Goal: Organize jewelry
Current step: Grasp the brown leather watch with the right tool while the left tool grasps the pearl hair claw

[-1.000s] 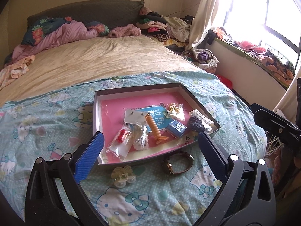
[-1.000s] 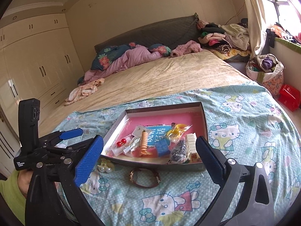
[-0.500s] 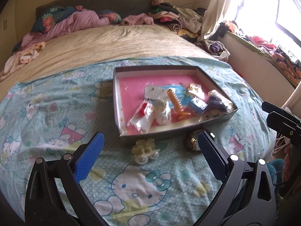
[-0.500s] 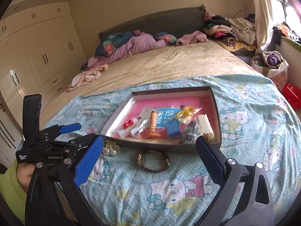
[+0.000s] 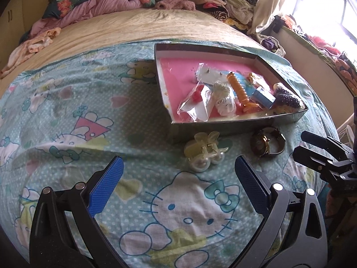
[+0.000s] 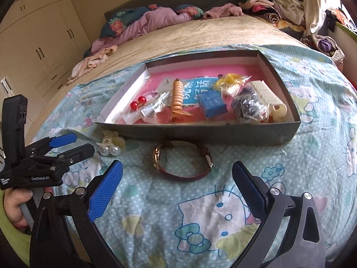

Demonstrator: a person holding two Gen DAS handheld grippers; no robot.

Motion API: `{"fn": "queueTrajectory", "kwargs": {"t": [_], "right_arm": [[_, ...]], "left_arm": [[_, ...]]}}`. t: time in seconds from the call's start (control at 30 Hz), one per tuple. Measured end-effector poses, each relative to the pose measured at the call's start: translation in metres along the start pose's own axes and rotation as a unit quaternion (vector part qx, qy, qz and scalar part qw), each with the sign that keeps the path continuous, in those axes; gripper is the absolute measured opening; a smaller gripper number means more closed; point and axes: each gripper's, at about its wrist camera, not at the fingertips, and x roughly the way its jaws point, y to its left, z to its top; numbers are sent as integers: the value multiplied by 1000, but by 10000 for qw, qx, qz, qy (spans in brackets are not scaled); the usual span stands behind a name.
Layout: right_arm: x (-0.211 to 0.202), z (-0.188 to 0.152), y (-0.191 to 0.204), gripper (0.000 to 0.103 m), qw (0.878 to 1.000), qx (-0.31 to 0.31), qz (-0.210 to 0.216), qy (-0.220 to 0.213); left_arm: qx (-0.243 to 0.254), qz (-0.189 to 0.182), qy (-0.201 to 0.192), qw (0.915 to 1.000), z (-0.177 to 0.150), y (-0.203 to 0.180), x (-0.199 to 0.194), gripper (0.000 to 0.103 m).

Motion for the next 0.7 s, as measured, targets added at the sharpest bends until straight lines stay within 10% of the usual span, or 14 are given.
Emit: {"fn": "queueTrajectory", "kwargs": {"t": [0.37, 0.7], "right_arm": [[41, -1, -1, 97, 9994, -38, -210, 263], [42, -1, -4, 69, 9998, -103, 63, 166]], "left_arm": [[20, -238, 168, 9996, -3, 5, 15, 93], [-139, -528, 144, 9984, 2, -5, 27, 89]]}}
